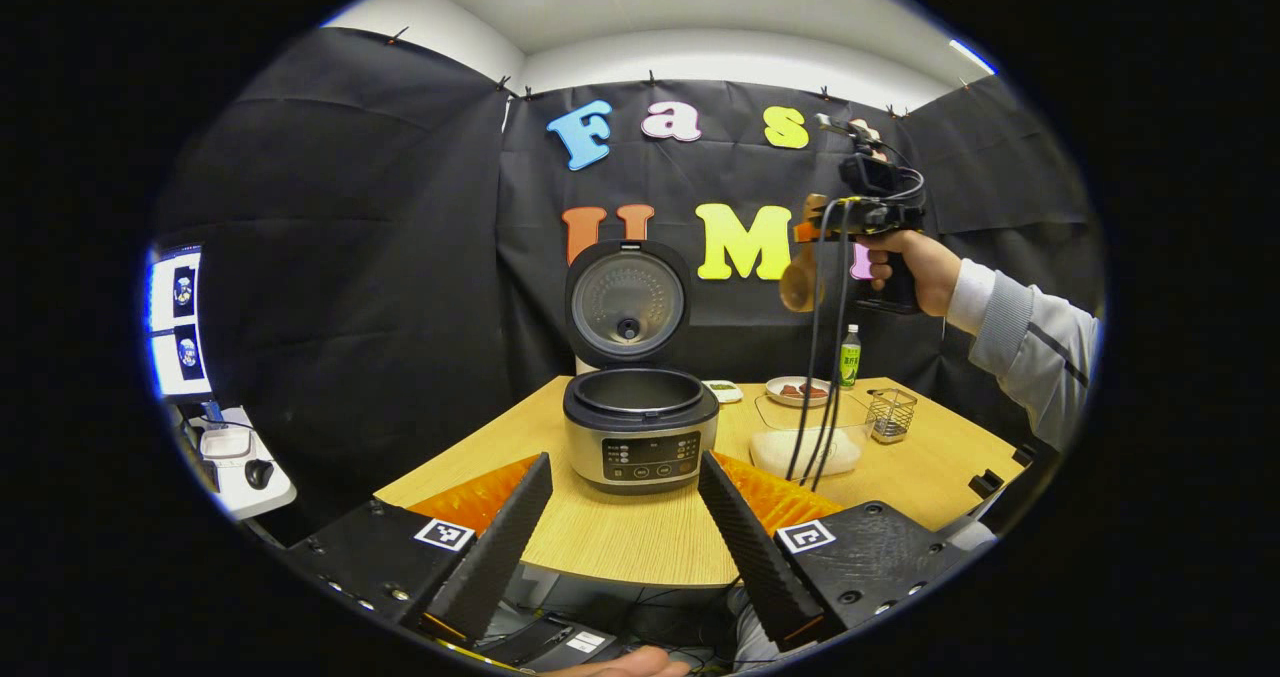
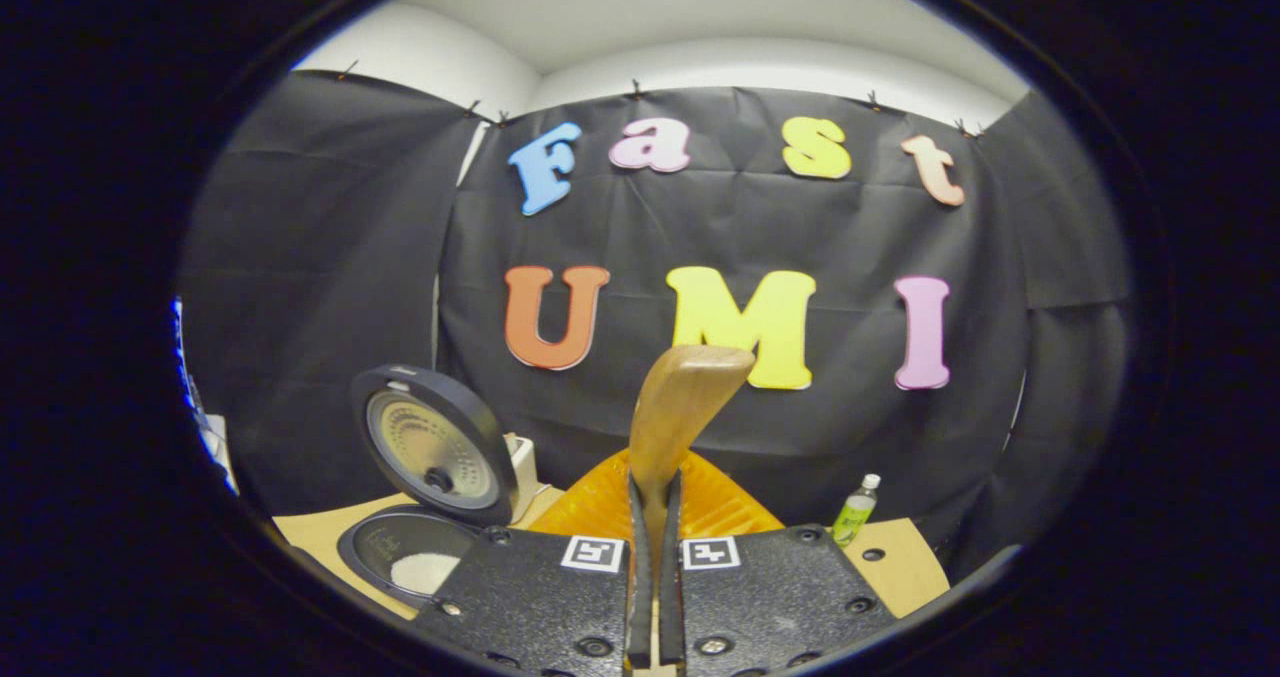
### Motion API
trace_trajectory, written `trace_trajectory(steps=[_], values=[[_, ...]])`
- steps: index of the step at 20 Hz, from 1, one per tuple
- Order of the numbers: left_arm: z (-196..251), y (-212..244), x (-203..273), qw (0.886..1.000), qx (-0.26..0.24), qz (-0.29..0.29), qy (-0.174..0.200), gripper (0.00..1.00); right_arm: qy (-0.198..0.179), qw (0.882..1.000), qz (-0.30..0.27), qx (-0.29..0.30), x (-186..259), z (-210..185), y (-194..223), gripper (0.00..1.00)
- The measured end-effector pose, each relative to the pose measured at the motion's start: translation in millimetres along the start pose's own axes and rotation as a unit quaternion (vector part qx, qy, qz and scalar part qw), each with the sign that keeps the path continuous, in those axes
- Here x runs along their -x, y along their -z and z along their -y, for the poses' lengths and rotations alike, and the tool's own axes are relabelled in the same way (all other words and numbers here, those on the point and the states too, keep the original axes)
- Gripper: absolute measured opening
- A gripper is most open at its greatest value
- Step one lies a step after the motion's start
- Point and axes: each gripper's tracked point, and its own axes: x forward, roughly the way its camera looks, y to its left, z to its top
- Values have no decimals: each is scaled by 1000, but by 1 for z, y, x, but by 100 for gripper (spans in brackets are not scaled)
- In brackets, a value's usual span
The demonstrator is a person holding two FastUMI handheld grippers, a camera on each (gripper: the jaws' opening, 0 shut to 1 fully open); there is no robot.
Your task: Close the left gripper, press the button to open the rice cooker; take a wooden spoon from the chopstick holder with the right hand, scoop a spoonful of rice and pour it into the rice cooker, then put the wooden spoon back into the chopstick holder.
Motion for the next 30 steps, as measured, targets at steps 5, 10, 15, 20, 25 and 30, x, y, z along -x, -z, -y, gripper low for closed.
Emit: trace_trajectory(steps=[5, 10, 15, 20, 25, 30], values=[[10, -2, -2, 1000, -9, 5, 7, 95, 85, 995, 21, 38, 18, 105, -7, 8], [12, -8, -9, 1000, -8, 10, 8, 94, 113, 992, 26, 43, 37, 164, 9, 9], [4, -45, -34, 999, -24, 32, -17, 94, 119, 993, -20, -9, 31, 204, 71, 9], [11, -83, -59, 998, -11, 57, -5, 94, 122, 990, -70, -31, 22, 226, 142, 9], [20, -110, -72, 998, 9, 67, 16, 94, 114, 986, -93, -80, 15, 236, 181, 12], [24, -139, -101, 997, 12, 78, 20, 94, 97, 983, -116, -106, 10, 236, 204, 15]])
